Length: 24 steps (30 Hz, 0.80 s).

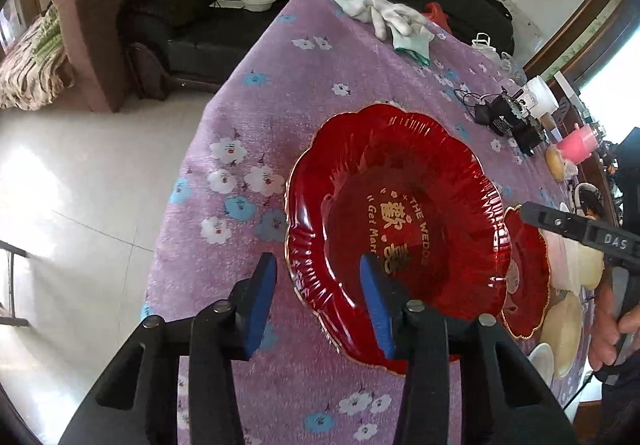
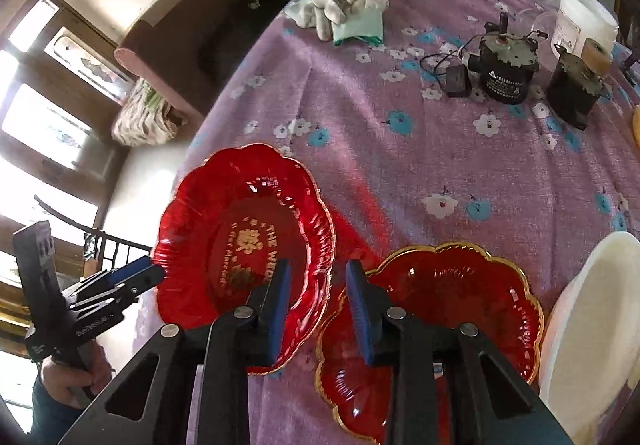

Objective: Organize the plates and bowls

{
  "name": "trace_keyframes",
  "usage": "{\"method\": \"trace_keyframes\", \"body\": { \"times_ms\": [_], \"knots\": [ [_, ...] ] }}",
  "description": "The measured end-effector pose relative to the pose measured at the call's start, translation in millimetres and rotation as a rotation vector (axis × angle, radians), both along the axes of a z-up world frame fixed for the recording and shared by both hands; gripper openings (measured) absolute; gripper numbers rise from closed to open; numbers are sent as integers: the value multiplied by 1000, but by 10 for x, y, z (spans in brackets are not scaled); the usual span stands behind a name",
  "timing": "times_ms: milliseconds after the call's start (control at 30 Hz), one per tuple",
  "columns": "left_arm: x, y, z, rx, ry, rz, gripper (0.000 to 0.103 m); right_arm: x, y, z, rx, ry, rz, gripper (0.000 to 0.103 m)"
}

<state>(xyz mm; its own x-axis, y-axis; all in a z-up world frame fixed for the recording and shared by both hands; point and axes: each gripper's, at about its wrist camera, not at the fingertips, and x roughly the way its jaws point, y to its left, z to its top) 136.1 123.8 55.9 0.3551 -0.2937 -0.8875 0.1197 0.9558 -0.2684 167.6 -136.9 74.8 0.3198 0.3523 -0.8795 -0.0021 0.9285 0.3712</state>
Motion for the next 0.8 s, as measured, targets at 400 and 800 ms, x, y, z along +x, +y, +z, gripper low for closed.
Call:
{"method": "trace_keyframes", "body": {
  "times_ms": [400,800],
  "knots": [
    [147,-36,-227,39,20,3,11,58,127,-218,-52,20,5,13],
    [-59,42,-91,61,-22,25,11,-111,246,-83,-53,-11,-3,9]
  ]
}}
